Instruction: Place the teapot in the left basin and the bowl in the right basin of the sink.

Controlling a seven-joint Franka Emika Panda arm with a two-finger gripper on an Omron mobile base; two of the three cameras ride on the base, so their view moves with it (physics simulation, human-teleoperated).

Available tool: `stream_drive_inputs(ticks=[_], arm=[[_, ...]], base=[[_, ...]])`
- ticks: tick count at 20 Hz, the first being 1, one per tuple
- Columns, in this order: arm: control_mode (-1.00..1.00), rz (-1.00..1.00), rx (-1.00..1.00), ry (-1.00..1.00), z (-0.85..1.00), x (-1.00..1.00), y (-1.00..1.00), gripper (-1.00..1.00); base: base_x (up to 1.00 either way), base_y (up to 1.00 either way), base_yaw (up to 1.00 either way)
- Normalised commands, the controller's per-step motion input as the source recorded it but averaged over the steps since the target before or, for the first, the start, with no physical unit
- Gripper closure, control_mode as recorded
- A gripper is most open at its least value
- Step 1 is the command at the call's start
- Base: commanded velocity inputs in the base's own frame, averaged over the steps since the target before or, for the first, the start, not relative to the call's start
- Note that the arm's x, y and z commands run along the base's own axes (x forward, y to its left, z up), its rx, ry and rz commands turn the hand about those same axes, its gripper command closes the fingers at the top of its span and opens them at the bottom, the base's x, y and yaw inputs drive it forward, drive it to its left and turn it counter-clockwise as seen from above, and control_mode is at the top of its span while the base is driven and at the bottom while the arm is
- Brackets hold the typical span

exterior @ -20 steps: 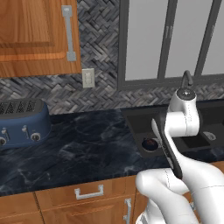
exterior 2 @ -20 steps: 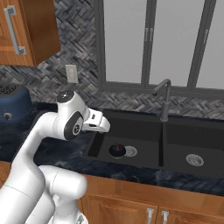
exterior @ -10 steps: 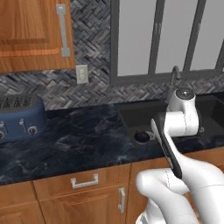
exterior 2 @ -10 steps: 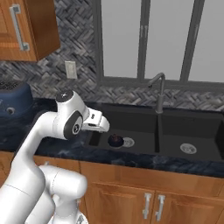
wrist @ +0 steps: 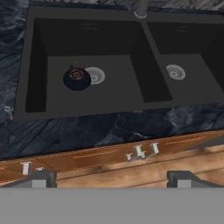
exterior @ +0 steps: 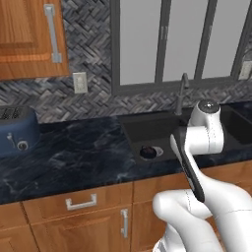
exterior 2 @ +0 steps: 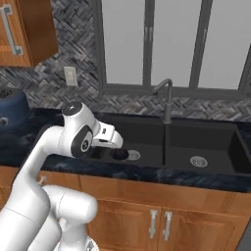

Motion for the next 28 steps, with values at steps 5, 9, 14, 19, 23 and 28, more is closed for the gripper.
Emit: stream_drive_inputs(ticks=[5,9,14,19,23,28], arm=[[1.0,0.0,0.0,0.0,0.0,0.0,0.0,-1.0],[1.0,0.0,0.0,0.0,0.0,0.0,0.0,-1.0],[1.0,0.0,0.0,0.0,0.0,0.0,0.0,-1.0],[1.0,0.0,0.0,0.0,0.0,0.0,0.0,-1.0],[1.0,0.0,0.0,0.0,0.0,0.0,0.0,-1.0],[1.0,0.0,0.0,0.0,0.0,0.0,0.0,-1.0]], base=[[-0.14,-0.61,0.05],[-0.25,-0.62,0.05],[-0.22,-0.61,0.04],[-0.13,-0.58,0.03],[-0.09,-0.51,0.0],[-0.08,-0.5,0.0]])
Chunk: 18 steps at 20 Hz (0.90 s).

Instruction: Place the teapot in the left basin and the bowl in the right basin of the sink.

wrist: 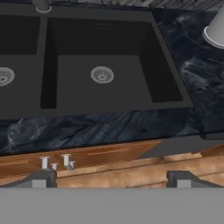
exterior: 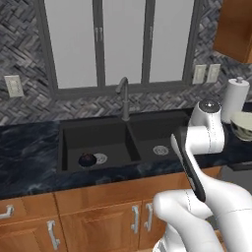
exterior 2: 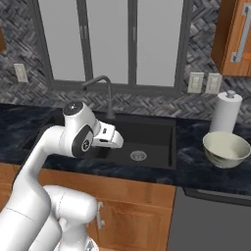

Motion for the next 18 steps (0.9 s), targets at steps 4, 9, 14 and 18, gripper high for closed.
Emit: stream_drive_inputs(ticks=[4,9,14,18], arm=[[1.0,0.0,0.0,0.0,0.0,0.0,0.0,-1.0],[1.0,0.0,0.0,0.0,0.0,0.0,0.0,-1.0],[1.0,0.0,0.0,0.0,0.0,0.0,0.0,-1.0],[1.0,0.0,0.0,0.0,0.0,0.0,0.0,-1.0]], base=[[-0.03,-0.46,0.0],[-0.02,-0.44,0.02],[0.0,-0.41,0.06],[0.04,-0.39,0.08]])
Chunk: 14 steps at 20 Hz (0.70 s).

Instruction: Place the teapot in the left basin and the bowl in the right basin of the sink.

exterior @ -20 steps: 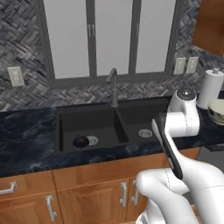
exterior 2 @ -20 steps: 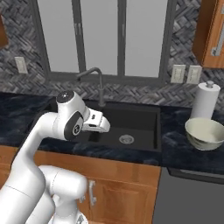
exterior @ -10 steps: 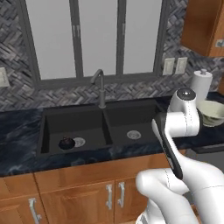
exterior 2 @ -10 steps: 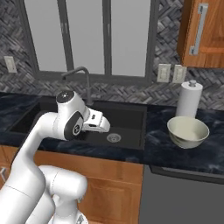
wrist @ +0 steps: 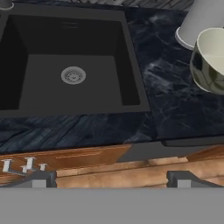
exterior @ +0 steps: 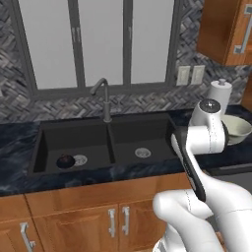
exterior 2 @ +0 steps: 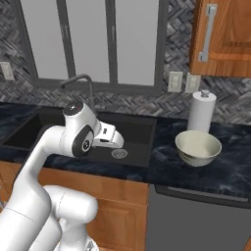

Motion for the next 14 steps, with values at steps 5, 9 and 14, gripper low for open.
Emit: stream_drive_inputs(ticks=[5,9,14], arm=[[1.0,0.0,0.0,0.0,0.0,0.0,0.0,-1.0],[1.0,0.0,0.0,0.0,0.0,0.0,0.0,-1.0],[1.0,0.0,0.0,0.0,0.0,0.0,0.0,-1.0]], base=[[0.11,-0.36,0.09],[0.29,-0.31,0.07],[0.3,-0.27,0.05]])
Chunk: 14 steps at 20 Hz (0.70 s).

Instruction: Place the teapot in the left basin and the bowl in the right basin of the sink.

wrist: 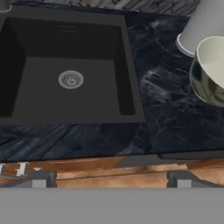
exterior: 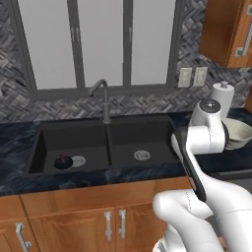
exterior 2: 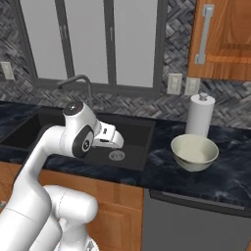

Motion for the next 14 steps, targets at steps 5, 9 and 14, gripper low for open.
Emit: stream_drive_inputs(ticks=[5,9,14], arm=[[1.0,0.0,0.0,0.0,0.0,0.0,0.0,-1.0],[1.0,0.0,0.0,0.0,0.0,0.0,0.0,-1.0],[1.0,0.0,0.0,0.0,0.0,0.0,0.0,-1.0]], base=[[0.3,-0.25,0.05],[0.21,-0.26,0.03],[0.28,-0.22,0.01]])
